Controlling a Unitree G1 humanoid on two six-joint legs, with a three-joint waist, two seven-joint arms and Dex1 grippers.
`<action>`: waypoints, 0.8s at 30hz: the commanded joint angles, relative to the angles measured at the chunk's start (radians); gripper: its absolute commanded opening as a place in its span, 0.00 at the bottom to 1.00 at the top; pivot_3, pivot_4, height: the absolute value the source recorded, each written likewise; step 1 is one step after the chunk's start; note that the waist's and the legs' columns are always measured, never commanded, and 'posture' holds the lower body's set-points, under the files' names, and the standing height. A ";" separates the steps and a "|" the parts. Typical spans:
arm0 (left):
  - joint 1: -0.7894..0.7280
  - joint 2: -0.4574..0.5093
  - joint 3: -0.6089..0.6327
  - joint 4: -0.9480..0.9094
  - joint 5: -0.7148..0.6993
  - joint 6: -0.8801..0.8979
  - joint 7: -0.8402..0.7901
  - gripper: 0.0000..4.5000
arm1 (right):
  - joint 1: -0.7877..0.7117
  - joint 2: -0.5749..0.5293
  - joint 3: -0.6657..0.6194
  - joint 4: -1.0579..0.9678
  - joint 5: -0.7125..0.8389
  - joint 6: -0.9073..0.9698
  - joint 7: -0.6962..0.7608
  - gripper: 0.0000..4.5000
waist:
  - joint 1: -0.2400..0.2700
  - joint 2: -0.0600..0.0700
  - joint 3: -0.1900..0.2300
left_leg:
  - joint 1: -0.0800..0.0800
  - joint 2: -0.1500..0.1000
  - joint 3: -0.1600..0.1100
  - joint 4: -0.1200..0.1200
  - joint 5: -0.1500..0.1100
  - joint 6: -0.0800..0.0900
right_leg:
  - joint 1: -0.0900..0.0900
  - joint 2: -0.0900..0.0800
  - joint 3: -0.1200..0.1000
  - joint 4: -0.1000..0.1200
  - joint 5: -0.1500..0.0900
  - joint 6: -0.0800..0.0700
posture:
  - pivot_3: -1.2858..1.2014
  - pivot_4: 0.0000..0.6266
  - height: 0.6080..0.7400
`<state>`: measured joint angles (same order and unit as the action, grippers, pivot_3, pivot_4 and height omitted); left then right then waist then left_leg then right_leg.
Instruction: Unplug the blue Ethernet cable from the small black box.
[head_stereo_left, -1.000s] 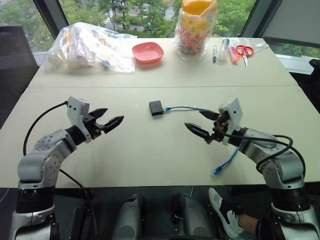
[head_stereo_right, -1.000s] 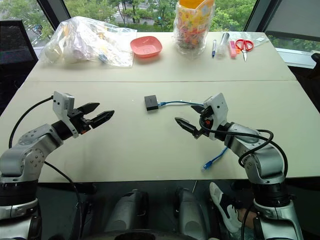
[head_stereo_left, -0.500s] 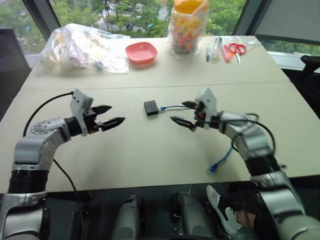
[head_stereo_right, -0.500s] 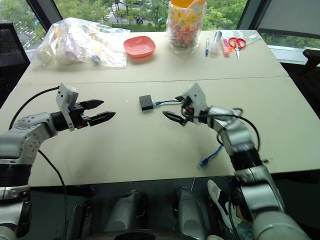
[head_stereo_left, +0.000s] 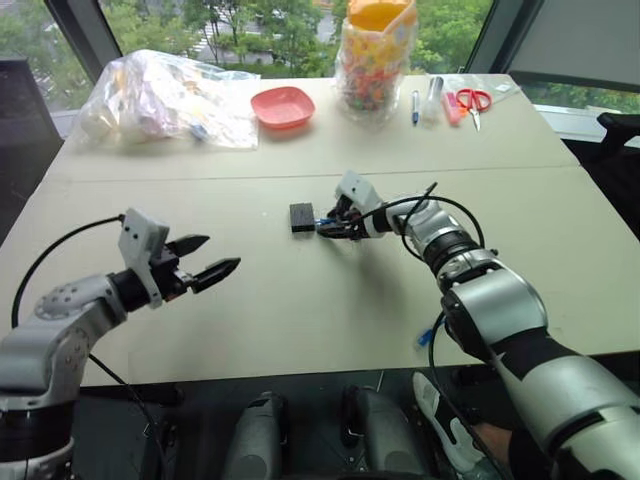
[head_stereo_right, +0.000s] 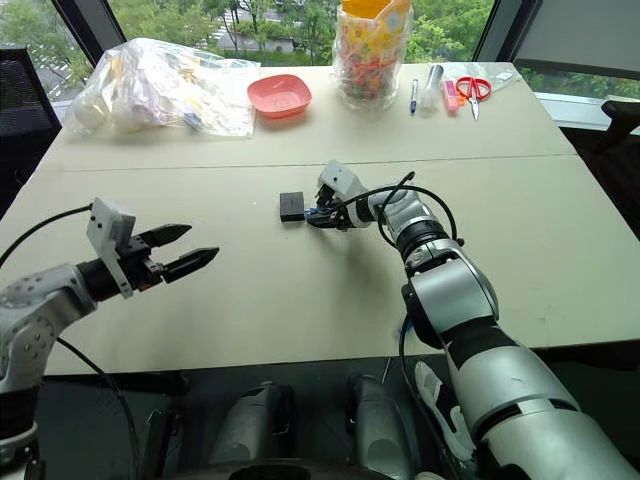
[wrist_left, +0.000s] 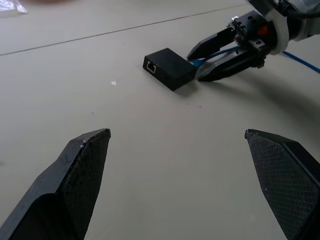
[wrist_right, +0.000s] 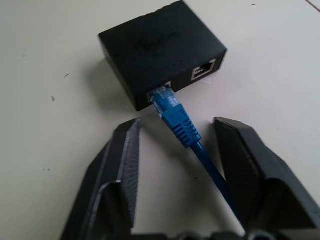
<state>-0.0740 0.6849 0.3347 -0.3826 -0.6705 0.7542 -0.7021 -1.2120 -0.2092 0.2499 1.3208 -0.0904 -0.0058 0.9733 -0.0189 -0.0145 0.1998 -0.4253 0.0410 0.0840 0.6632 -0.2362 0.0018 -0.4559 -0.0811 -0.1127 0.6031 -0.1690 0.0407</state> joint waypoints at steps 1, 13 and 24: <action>0.025 0.003 0.065 -0.070 -0.042 0.007 0.030 1.00 | 0.010 0.035 0.018 0.034 -0.063 -0.017 0.067 0.11 | 0.001 0.000 0.000 | 0.000 0.001 0.000 0.000 0.001 -0.001 | 0.000 0.001 0.000 0.000 0.001 -0.002 | 0.52 0.24 1.00; -0.732 -0.053 -0.261 0.942 0.195 -0.261 -0.389 1.00 | 0.061 -0.119 0.108 -0.227 -0.308 -0.520 -0.489 0.01 | 0.012 0.000 0.000 | -0.002 -0.006 0.003 0.002 0.006 -0.006 | -0.005 -0.001 0.000 0.008 0.001 -0.003 | 0.52 0.24 1.00; -1.211 -0.278 -0.225 1.651 0.340 -0.523 -0.464 1.00 | 0.247 -0.246 0.070 -0.613 -0.327 -0.530 -0.560 0.01 | -0.018 -0.001 0.000 | -0.003 -0.007 0.006 0.000 0.003 -0.001 | -0.006 -0.001 0.001 0.009 0.000 0.007 | 0.52 0.24 1.00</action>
<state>-1.2508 0.4122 0.0940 1.2473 -0.3530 0.2697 -1.1719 -0.9649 -0.4432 0.3481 0.7807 -0.4194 -0.5347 0.4403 -0.0366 -0.0158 0.2000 -0.4277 0.0343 0.0895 0.6632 -0.2330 0.0009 -0.4617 -0.0824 -0.1114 0.6121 -0.1694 0.0475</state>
